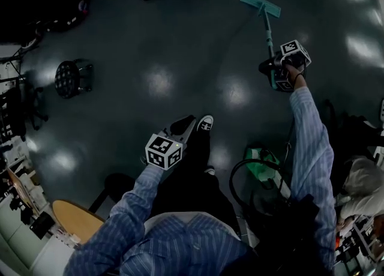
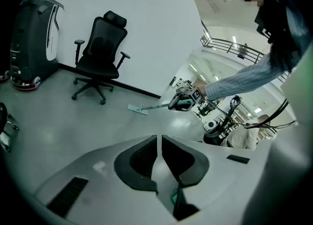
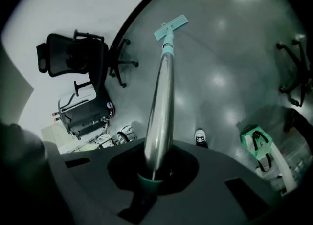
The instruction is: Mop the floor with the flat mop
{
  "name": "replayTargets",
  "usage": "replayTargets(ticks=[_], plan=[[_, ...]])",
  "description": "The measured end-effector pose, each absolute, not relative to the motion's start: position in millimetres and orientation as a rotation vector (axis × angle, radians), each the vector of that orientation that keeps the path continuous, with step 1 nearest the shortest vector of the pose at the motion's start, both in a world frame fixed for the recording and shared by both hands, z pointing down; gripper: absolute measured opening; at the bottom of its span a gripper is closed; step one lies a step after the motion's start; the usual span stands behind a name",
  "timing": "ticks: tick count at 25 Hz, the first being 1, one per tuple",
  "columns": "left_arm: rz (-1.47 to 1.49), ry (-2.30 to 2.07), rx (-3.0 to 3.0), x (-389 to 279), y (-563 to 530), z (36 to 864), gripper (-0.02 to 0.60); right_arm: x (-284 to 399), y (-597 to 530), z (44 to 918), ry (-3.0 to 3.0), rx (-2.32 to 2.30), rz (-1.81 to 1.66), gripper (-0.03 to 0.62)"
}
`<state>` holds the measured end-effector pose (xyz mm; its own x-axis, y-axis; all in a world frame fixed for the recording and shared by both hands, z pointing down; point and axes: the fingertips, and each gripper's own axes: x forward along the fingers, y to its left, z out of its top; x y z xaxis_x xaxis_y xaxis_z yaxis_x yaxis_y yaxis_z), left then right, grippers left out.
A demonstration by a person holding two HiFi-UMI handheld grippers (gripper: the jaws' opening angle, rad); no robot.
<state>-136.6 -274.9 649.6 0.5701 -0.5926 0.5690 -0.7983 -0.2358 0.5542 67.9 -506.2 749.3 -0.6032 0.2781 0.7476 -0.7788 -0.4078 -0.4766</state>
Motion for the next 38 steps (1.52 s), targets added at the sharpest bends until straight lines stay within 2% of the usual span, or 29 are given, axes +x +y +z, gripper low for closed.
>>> replayTargets(ticks=[4,9,12,17,24,33,38], plan=[[0.296,-1.144,1.917,-140,-261,658,0.032,56,-525,754,-1.150,0.832,2.209,0.009],[0.303,-1.146,1.937,-132,-247,659,0.032,63,-501,757,-1.154,0.828,2.217,0.009],[0.311,-1.150,1.959,-110,-224,673,0.032,91,-456,770,-1.171,0.818,2.223,0.009],[0.285,-1.126,1.970,-125,-226,640,0.032,78,-401,738,-1.146,0.811,2.170,0.009],[0.295,-1.058,2.044,-100,-197,621,0.032,91,-287,722,-1.132,0.767,2.195,0.009],[0.259,-1.072,2.102,-61,-127,592,0.032,125,-139,714,-1.127,0.686,2.223,0.009],[0.223,-1.141,2.108,-68,-67,582,0.032,133,-45,712,-1.117,0.673,2.205,0.009]])
